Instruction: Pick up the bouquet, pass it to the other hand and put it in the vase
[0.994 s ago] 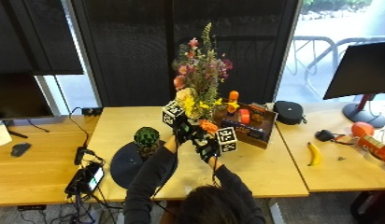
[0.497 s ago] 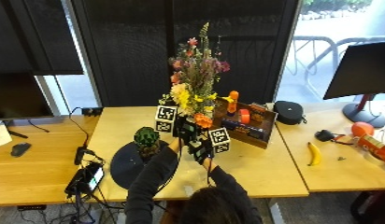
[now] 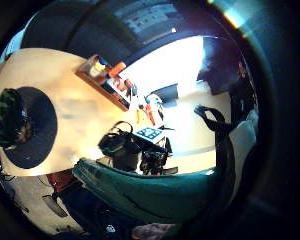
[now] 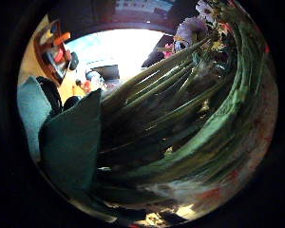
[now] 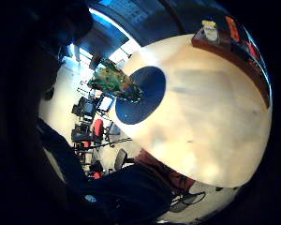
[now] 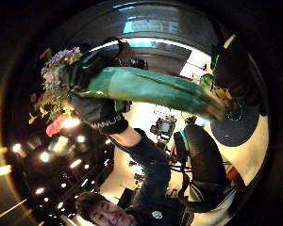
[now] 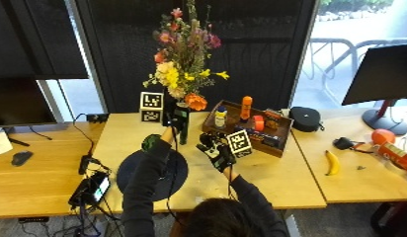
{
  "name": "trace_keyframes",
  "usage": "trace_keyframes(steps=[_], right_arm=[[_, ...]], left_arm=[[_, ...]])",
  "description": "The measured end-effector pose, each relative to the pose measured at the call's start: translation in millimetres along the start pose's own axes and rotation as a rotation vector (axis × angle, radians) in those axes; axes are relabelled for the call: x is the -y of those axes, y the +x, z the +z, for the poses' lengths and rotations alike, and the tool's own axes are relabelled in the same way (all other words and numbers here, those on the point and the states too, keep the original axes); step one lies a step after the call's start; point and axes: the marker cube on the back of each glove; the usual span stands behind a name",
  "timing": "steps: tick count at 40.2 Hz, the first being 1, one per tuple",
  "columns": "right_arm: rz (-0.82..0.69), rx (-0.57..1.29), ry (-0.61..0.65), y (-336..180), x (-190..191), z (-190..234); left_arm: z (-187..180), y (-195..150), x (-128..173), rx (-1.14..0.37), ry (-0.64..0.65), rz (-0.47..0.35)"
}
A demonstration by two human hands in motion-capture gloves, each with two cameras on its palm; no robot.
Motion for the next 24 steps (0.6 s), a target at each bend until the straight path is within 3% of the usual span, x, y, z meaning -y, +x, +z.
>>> trace_keyframes(steps=[11,24], right_arm=[[0.004,-0.12,0.04,12.7,1.3,-30.3],[0.023,-0.176,0.065,27.7,-5.3,-39.7]], left_arm=[[-54.1,13.7,38.8,0.049,0.177,-0.005],[-98.2,-14.5,57.8,0.082,0.273,-0.037]])
